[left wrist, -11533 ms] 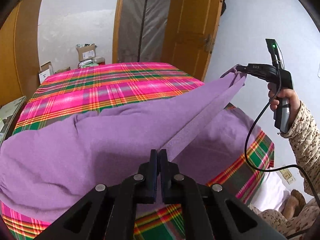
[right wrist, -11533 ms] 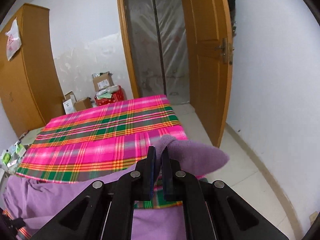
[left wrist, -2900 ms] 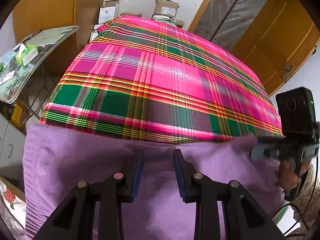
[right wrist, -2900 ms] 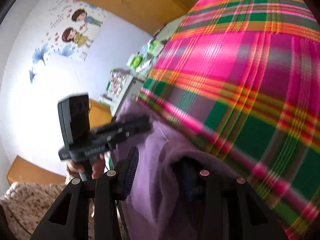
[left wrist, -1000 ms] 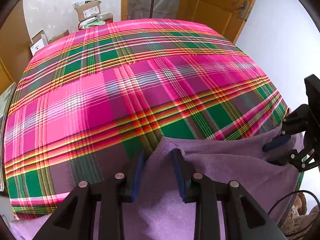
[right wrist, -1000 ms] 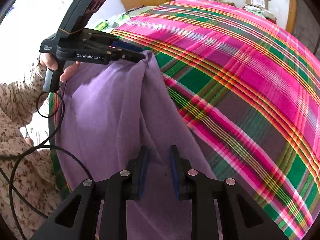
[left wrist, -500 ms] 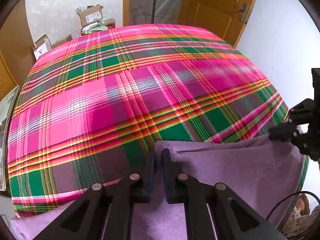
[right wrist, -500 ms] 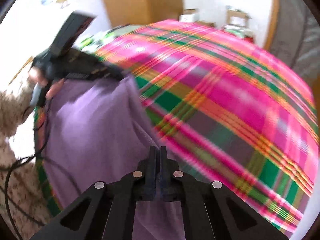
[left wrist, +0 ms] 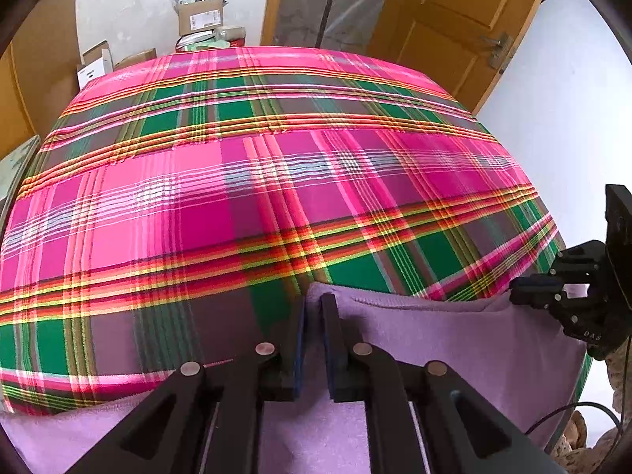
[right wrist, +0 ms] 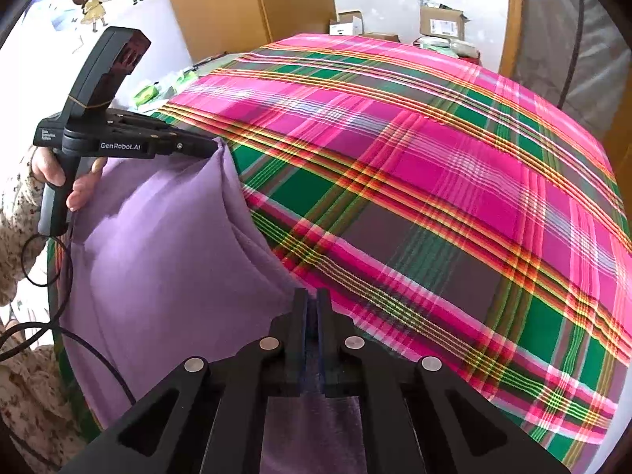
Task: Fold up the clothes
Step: 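Lay the lifted edge over the sweatshirt with the right gripper and release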
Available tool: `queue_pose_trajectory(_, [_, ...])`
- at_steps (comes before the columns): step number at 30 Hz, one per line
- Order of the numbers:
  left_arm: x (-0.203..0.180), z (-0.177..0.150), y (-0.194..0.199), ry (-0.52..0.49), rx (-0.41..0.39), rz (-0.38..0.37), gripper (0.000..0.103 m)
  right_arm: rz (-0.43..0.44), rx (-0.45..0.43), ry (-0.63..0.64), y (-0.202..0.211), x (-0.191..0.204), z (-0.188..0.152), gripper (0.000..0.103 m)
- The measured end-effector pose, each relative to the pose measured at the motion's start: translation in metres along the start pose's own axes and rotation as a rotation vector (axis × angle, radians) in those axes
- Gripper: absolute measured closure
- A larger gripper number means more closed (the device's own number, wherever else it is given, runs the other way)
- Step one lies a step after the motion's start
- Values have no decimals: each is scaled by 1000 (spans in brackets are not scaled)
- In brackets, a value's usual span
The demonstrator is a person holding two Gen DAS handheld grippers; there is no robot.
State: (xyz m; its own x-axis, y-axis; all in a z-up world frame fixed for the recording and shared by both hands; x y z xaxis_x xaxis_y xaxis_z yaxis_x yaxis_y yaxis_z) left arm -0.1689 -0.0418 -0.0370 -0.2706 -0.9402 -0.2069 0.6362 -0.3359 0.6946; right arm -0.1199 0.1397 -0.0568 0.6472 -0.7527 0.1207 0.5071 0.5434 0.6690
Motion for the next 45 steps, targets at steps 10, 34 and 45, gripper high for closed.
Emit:
queue_pose_trajectory(10, [28, -8, 58, 97, -70, 86, 84, -74, -104, -83, 32, 8, 9, 84])
queue_pose_trajectory(34, [114, -153, 196, 353, -141, 296, 84, -21, -162, -128, 30, 99, -15, 81])
queue_pose_trajectory(45, [122, -173, 218, 406, -198, 268, 84, 138, -142, 85, 3, 194, 6, 80])
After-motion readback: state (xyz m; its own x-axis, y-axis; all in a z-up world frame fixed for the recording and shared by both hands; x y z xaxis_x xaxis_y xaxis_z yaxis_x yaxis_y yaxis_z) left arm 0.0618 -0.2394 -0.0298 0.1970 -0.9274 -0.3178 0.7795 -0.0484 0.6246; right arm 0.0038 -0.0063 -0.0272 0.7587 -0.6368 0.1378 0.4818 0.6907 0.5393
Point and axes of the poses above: each gripper's, at about its wrist camera, not at the fingertips, and y roughly against the way its jaws point, x to its left, z to its top, the point moved 8 cm from there along -y, roughly the way its jaws point, and after that the axes turned 15 degrees about -x, right-handed, at the moved point
